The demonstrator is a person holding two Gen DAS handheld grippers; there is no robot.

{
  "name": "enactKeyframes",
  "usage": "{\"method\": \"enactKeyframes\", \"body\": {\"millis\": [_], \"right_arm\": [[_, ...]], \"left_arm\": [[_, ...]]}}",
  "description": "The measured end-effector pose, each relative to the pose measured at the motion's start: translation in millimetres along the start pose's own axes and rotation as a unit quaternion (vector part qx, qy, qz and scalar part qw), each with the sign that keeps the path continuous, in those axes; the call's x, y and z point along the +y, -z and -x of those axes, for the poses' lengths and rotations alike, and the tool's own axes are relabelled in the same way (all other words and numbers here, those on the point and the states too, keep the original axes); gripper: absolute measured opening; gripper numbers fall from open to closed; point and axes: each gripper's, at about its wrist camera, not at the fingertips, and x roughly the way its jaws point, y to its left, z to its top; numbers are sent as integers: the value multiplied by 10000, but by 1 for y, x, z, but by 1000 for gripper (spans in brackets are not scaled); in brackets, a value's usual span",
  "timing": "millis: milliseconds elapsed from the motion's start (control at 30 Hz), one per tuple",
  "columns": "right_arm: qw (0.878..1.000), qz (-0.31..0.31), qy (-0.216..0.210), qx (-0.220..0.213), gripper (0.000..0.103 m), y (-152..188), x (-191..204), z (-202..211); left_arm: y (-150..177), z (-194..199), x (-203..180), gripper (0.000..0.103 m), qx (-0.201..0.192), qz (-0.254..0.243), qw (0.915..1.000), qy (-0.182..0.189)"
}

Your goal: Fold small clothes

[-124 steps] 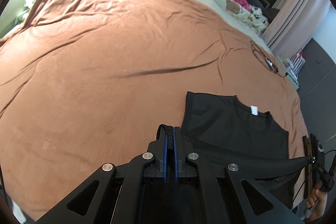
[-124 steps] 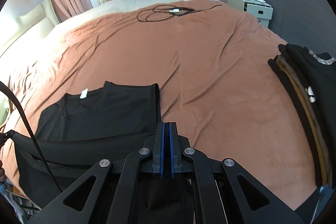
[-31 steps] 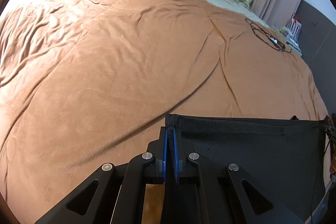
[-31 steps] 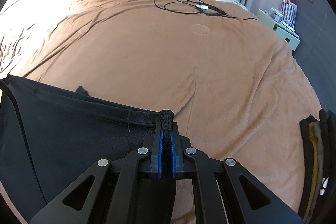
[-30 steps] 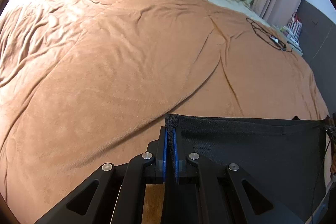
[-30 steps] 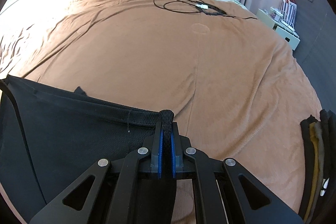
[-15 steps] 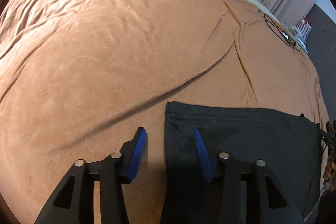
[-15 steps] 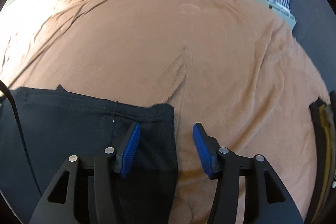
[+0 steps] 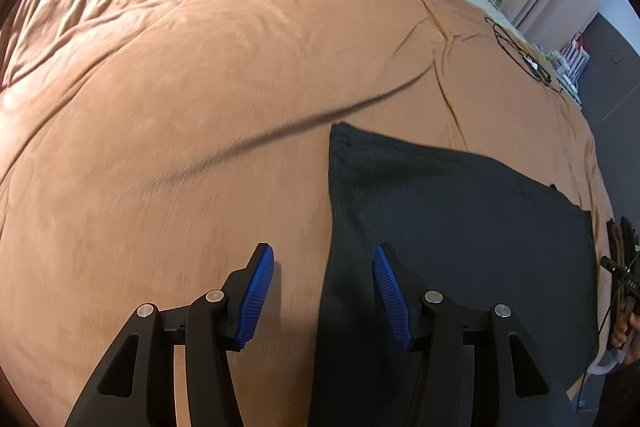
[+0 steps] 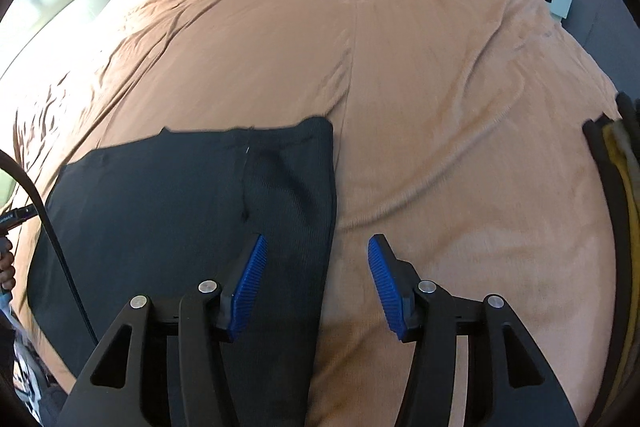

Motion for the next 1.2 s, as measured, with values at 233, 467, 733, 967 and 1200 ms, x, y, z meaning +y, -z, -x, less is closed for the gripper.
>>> {"method": "enactKeyframes", "body": {"millis": [233,467,733,967,1200], "right_arm": [[10000,44,47,-65,83,28,8,28],[9998,66,149,-145,84,55,16,54],[9995,69,-54,-290,84,97,21,89],[9986,-258,-326,-334,84,133,7,103],[9943,-727,-752,-197,69,156,-11,96]], "left_arm": [[33,30,-3,86,-176,-4,9998,-22],[59,54,-12,91,-329,-122,9994,-32],[90,78,-6,91,-349,-7,9994,65],[120,80,2,76,-86,22,9993,365],[143,77,14,63,-8,350,9982,481]]}}
